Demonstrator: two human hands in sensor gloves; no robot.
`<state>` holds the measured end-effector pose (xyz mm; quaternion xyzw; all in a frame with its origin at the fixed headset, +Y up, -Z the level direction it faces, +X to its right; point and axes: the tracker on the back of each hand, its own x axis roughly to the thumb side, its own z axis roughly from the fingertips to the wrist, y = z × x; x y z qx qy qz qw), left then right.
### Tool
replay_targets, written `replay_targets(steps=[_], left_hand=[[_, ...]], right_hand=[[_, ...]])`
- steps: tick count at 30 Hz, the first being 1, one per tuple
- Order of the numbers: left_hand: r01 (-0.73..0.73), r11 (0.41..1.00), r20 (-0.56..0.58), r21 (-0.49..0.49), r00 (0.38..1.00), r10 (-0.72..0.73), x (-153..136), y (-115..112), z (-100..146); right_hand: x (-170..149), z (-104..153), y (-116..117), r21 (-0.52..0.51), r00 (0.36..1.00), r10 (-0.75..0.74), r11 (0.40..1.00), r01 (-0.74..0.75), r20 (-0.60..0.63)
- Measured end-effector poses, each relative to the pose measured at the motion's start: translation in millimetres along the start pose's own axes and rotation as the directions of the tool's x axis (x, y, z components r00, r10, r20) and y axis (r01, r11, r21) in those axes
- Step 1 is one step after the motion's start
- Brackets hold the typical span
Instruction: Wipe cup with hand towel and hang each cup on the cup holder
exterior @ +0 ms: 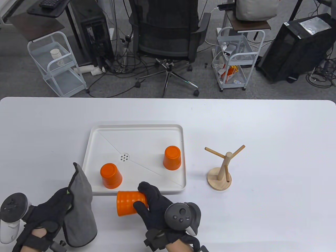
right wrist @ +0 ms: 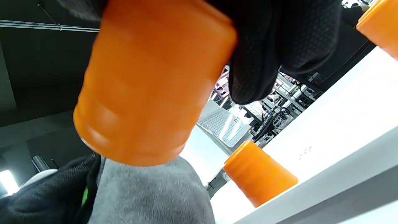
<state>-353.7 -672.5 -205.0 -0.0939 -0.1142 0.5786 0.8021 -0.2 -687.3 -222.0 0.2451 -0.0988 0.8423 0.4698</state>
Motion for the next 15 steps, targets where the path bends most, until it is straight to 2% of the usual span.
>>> replay_targets(steps=[7,15], left_hand=[[-0.087,0.979,0.060,-0.182,0.993,0.099,11.0,-34.6,-13.6],[-0.141,0.934,0.080,-0.328,0.981,0.177,4.9,-53.7,-23.5]], right_hand=[[1.4,0.5,3.8,0.017,0.999,-0.037,0.999,0.037,-0.006],[1.1,1.4,4.6,0.019,0.995,-0.094,0.995,0.094,-0.021]])
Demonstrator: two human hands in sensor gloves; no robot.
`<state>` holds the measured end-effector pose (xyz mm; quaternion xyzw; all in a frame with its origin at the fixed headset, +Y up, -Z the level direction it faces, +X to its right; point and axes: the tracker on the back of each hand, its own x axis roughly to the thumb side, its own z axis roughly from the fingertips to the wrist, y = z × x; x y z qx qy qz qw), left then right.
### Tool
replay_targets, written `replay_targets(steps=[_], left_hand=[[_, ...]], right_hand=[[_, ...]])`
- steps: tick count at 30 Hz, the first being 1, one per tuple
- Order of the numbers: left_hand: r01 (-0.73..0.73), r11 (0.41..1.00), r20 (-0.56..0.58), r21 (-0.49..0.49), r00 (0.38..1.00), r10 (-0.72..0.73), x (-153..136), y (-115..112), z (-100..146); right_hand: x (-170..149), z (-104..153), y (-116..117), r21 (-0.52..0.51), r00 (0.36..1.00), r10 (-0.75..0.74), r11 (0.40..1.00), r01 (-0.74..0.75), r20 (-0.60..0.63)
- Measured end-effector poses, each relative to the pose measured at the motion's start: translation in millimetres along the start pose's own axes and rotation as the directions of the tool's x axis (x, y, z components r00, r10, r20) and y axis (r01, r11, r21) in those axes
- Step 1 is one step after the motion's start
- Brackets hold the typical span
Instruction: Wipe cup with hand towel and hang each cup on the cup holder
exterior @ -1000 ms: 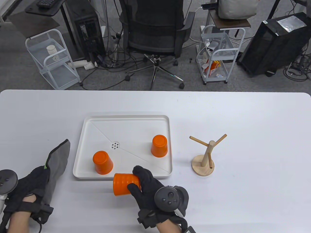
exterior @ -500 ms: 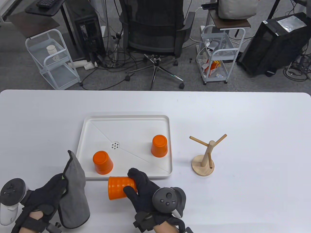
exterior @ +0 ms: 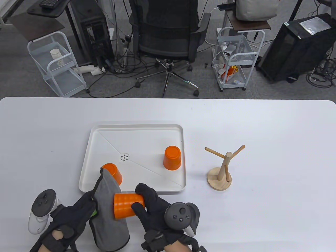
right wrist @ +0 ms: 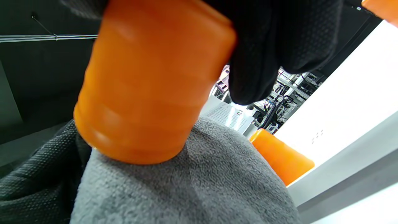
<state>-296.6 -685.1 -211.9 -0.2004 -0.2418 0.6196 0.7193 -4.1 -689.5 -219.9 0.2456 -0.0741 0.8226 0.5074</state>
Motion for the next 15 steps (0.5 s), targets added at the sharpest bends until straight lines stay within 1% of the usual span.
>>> replay_targets(steps=[6,8,15], left_hand=[[-0.030,0.993,0.072,-0.116,0.997,0.038,-2.2,-8.6,-7.4],[-0.030,0.984,0.100,-0.175,0.994,0.048,-3.5,-13.2,-11.4],[0.026,0.968,0.131,-0.251,0.991,0.008,-5.6,-24.0,-17.4]], right_hand=[[-0.2,0.5,-0.3,-0.001,1.000,-0.025,1.000,0.025,-0.004],[-1.2,0.5,-0.5,0.000,0.999,-0.051,0.999,0.051,-0.011],[-2.6,0.4,-1.1,0.010,0.996,-0.092,0.996,0.092,-0.018]])
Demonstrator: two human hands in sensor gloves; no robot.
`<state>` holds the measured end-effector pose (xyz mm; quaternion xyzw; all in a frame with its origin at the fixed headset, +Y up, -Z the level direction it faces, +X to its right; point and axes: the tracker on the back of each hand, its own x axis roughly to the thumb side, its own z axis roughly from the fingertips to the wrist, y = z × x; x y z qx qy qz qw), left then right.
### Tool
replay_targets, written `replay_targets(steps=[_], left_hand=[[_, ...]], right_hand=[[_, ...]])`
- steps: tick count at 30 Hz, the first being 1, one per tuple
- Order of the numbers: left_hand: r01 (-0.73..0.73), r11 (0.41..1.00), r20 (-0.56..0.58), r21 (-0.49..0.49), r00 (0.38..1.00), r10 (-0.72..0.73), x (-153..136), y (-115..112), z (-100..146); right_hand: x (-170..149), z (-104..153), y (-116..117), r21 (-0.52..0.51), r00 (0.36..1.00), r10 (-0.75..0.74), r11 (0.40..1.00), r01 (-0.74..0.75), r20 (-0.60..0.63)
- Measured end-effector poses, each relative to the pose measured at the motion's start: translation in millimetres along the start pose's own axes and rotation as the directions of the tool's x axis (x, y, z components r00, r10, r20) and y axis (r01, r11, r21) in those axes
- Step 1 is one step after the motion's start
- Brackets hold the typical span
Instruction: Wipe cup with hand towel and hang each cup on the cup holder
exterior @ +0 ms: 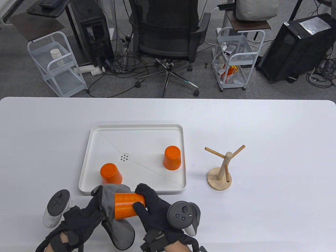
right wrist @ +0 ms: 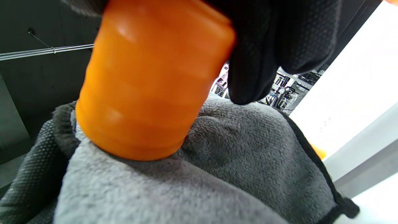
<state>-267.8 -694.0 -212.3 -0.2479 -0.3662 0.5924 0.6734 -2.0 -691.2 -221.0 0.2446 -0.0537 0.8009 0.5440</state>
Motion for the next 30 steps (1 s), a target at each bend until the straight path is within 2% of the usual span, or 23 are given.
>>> replay_targets(steps=[10,25,30], left_hand=[[0.031,0.996,0.037,-0.085,0.999,-0.028,-3.0,-9.1,-7.6],[0.082,0.992,-0.007,-0.092,0.997,-0.083,-6.0,-11.5,-10.0],[0.085,0.990,-0.029,-0.108,0.996,-0.089,-7.4,-12.0,-12.3]], right_hand=[[0.8,0.5,-1.3,0.023,0.997,-0.077,0.997,0.077,0.011],[7.6,2.9,4.0,0.046,0.998,0.008,0.999,-0.011,0.070],[12.4,4.0,9.2,0.069,0.990,0.074,0.994,-0.083,0.119]])
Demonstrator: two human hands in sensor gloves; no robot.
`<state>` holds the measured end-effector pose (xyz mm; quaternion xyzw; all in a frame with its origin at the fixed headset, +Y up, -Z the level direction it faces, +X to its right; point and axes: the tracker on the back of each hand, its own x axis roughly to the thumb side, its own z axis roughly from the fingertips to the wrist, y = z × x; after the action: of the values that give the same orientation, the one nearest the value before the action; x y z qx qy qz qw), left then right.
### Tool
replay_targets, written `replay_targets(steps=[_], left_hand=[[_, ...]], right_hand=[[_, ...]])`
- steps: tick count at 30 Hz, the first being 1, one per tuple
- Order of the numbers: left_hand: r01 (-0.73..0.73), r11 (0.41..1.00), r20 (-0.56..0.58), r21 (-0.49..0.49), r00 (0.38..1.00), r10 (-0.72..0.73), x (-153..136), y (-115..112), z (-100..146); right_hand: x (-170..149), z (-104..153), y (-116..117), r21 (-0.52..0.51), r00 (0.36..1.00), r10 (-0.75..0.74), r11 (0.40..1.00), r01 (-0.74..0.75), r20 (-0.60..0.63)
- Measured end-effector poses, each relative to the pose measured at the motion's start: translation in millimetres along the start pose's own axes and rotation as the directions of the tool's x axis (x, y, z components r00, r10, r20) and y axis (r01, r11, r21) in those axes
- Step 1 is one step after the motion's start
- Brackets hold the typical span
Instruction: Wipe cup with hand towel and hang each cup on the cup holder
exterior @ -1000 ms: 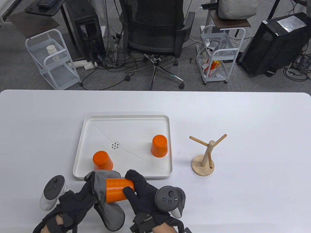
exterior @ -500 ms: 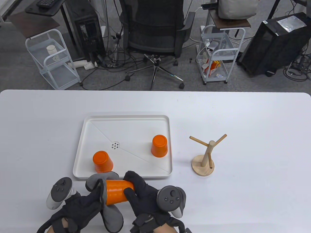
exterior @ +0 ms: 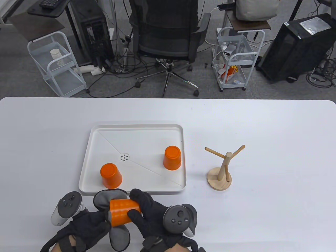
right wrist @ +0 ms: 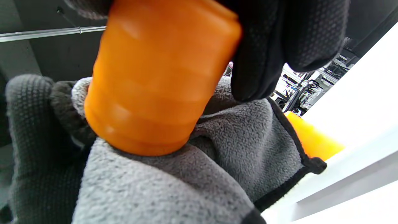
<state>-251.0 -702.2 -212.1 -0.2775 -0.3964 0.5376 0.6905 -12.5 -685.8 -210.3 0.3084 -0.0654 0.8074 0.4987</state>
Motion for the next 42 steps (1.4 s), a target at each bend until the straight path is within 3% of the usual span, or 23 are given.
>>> replay_targets(steps=[20,33,39,42], left_hand=[[-0.207,0.978,0.026,-0.033,0.978,0.208,-14.6,8.5,-1.4],[0.069,0.997,-0.019,-0.046,0.997,-0.070,2.4,-3.0,-3.2],[0.372,0.928,-0.056,-0.033,0.926,-0.373,12.4,-8.4,-3.2],[0.331,0.943,-0.046,-0.031,0.942,-0.332,9.7,-9.3,-3.0]], right_hand=[[16.0,3.6,14.2,0.004,0.956,0.218,0.975,-0.223,0.194],[1.4,1.0,3.0,-0.002,1.000,-0.004,1.000,0.004,0.015],[-10.3,-0.3,2.6,0.017,0.990,-0.112,0.993,0.114,-0.088],[-11.1,-0.3,2.9,0.018,0.989,-0.116,0.993,0.118,-0.095]])
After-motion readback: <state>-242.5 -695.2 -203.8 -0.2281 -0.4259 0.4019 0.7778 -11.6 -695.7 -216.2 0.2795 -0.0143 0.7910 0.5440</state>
